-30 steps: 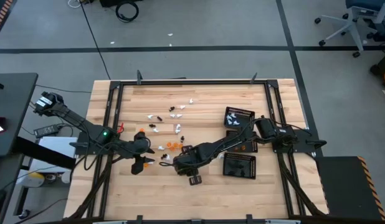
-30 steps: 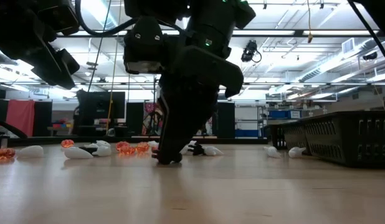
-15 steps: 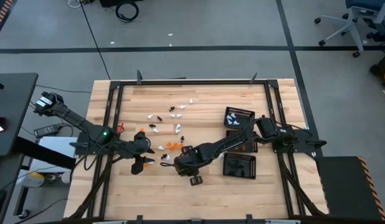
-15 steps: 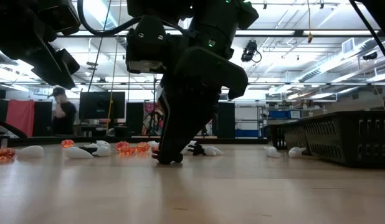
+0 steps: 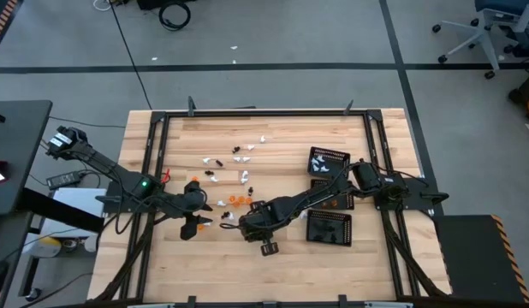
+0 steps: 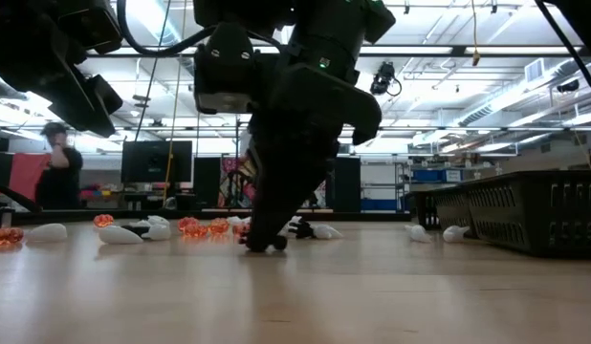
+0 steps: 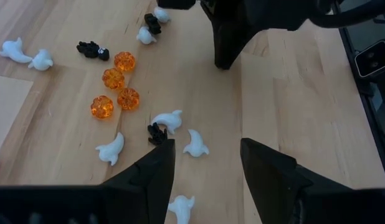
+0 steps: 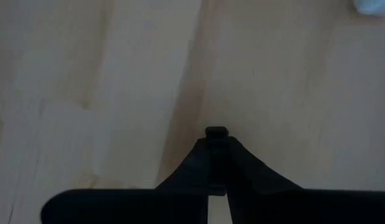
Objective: Sort Halloween decoration
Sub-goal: Put the black ghost toy into the bottom black bin
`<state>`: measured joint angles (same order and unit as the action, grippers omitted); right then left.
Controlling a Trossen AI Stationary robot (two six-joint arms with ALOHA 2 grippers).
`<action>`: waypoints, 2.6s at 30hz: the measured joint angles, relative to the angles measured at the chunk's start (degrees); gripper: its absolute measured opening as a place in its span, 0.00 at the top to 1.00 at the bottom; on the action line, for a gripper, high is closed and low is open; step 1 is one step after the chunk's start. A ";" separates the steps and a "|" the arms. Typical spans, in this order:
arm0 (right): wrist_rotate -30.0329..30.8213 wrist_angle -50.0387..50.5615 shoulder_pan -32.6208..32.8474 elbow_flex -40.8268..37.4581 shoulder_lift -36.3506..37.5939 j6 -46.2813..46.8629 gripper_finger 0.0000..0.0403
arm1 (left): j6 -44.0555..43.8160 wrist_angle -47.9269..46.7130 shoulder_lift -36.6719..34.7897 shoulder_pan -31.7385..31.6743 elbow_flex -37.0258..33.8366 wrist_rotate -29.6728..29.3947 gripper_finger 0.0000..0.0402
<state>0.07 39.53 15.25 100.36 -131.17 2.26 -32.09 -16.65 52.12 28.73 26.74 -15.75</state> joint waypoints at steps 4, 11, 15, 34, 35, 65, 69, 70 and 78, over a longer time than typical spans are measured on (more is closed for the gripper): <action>0.29 6.84 0.00 2.78 0.02 1.85 0.91 | 1.41 -0.58 0.00 0.00 0.00 -0.02 0.52; -3.10 19.66 0.98 6.79 4.37 10.70 0.91 | 1.85 -3.04 0.02 -0.02 -0.02 0.00 0.52; -2.03 28.70 3.43 6.56 9.03 12.90 0.91 | 1.85 -2.99 0.02 -0.02 -0.01 -0.01 0.52; -2.68 23.12 9.86 -27.19 32.24 38.59 0.86 | 4.45 -1.15 0.02 -0.02 0.00 -4.15 0.52; -2.88 21.98 9.62 -28.79 32.77 39.52 0.85 | 4.43 -0.70 0.02 -0.02 0.00 -4.15 0.52; -5.84 8.30 0.25 -26.32 32.20 32.77 0.71 | 4.84 0.92 0.02 -0.05 -0.01 -4.76 0.52; -5.83 5.41 -2.42 -25.42 29.87 30.30 0.68 | 4.85 0.76 0.02 -0.07 0.00 -4.79 0.52; -5.83 5.32 -3.06 -24.55 28.74 28.96 0.67 | 4.85 0.64 0.02 -0.07 -0.02 -4.79 0.52; 0.40 6.36 -6.06 -11.86 17.27 13.94 0.64 | 4.77 0.42 0.00 -0.07 -0.02 -5.16 0.52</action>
<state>0.47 45.89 9.18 88.50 -113.90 16.21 -27.32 -16.24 52.12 28.67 26.72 -20.91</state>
